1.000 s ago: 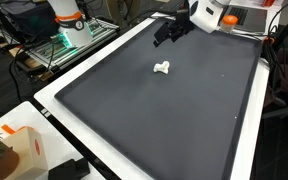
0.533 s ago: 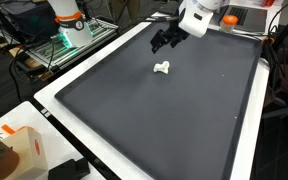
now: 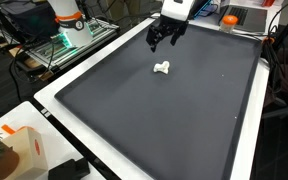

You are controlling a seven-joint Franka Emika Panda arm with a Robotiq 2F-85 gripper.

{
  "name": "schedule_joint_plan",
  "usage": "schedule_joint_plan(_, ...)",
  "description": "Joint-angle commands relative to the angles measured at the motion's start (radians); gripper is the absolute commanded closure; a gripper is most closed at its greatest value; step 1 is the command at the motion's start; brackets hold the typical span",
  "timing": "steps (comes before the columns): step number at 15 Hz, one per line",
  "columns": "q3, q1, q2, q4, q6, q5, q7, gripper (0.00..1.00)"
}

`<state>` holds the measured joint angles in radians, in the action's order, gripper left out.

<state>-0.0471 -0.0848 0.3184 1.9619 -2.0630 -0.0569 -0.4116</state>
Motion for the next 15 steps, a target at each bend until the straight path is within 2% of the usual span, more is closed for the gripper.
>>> schedule_joint_plan(1,0.011,-0.003,-0.123,0.161,-0.117,0.004,-0.021,0.0)
schedule_joint_plan(2,0.014,-0.004,-0.146,0.181,-0.101,0.016,-0.009,0.0)
schedule_joint_plan(3,0.016,0.005,-0.067,0.086,-0.068,0.005,-0.005,0.0)
schedule_joint_plan(6,0.019,0.006,-0.08,0.092,-0.068,0.006,-0.005,0.0)
schedule_joint_plan(11,0.013,-0.007,-0.082,0.123,-0.136,0.091,-0.018,0.0)
schedule_joint_plan(15,0.014,-0.003,-0.09,0.152,-0.212,0.106,-0.009,0.0)
